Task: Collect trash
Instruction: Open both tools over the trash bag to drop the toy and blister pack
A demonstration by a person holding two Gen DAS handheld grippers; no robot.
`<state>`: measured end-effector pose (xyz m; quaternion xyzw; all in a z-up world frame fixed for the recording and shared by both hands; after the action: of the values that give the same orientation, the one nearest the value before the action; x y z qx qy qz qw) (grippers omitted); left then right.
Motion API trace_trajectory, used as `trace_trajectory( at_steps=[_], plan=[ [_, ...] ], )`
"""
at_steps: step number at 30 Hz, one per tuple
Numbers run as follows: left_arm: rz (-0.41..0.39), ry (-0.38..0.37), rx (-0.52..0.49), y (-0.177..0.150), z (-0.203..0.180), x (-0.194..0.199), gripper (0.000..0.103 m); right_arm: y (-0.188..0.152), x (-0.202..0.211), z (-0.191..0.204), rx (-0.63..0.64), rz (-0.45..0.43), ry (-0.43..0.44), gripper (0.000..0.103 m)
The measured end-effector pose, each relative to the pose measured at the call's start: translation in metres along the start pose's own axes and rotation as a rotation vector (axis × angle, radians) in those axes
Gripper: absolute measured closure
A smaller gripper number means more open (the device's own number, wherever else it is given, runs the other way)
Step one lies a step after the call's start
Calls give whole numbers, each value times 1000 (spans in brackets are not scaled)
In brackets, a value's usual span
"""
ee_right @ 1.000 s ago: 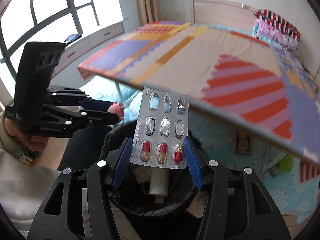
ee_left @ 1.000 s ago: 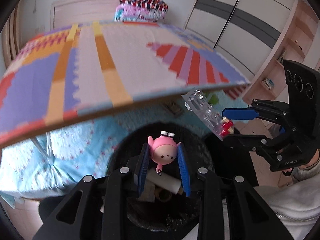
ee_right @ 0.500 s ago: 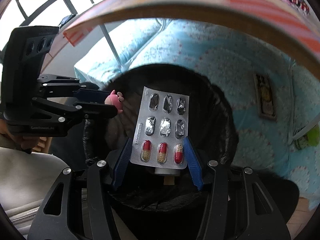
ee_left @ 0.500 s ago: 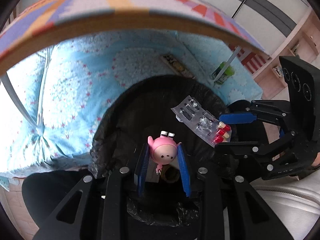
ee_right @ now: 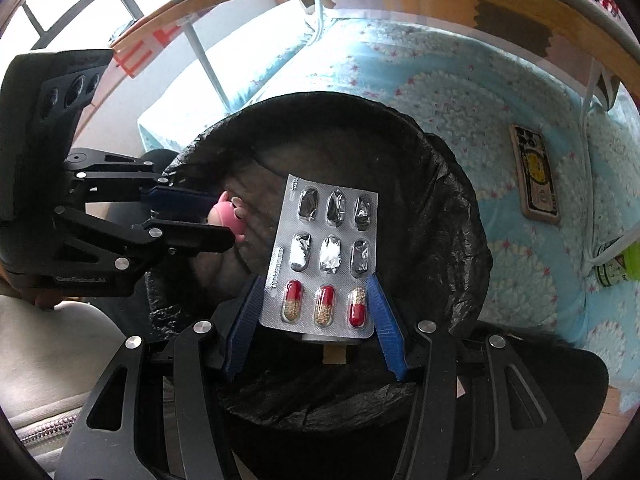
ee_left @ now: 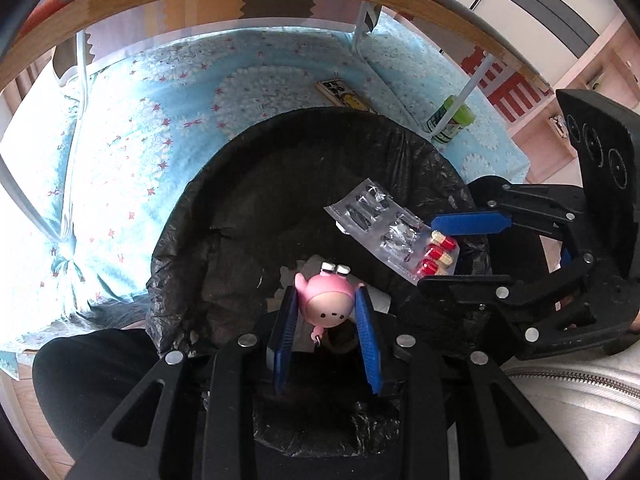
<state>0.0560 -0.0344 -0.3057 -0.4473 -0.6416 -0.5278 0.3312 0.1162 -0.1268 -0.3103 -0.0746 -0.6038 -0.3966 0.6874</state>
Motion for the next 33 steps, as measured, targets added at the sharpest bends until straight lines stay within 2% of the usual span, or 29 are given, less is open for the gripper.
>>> trace_trajectory(
  at_steps=[5, 7, 8, 9, 15, 20, 21, 23, 28, 30, 33],
  plan=[
    [-9, -21, 6, 3, -1, 5, 74, 5, 11, 1, -2, -37, -5, 45],
    [-15, -15, 8, 5, -1, 10, 63, 7, 15, 1, -3, -48, -8, 45],
    [-21, -5, 9, 6, 0, 13, 52, 8, 18, 1, -3, -52, -10, 45],
    [-31, 1, 9, 8, -1, 17, 50, 9, 21, 1, -2, -60, -13, 45],
    [-67, 6, -6, 12, -6, 39, 50, 16, 47, 3, 2, -111, -4, 45],
    [-82, -2, -8, 12, -15, 58, 49, 18, 68, 10, 20, -130, 18, 40],
    [-88, -3, -10, 12, -16, 62, 45, 18, 71, 11, 21, -129, 19, 40],
    [-111, -13, -7, 14, -22, 73, 41, 17, 78, 12, 23, -119, 27, 34],
    [-141, -25, -18, 16, -36, 93, 37, 15, 101, 17, 34, -117, 42, 29],
    [-142, -7, -20, 17, -41, 101, 31, 13, 107, 21, 50, -106, 42, 29],
    [-161, -17, -30, 16, -48, 114, 31, 8, 115, 27, 70, -99, 30, 29]
  ],
)
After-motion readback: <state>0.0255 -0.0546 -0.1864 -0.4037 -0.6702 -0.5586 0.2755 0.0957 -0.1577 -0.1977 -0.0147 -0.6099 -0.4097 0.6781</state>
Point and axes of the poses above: each gripper's, at about its wrist camera, not at the fingertips, and x roughly against the way its jaws point, z to its left, y to its top, the point moved 7 cm from there along -x, roughly the way its jaws point, and after that the axes turned 7 degrees about -x, right-handed, at the moved point
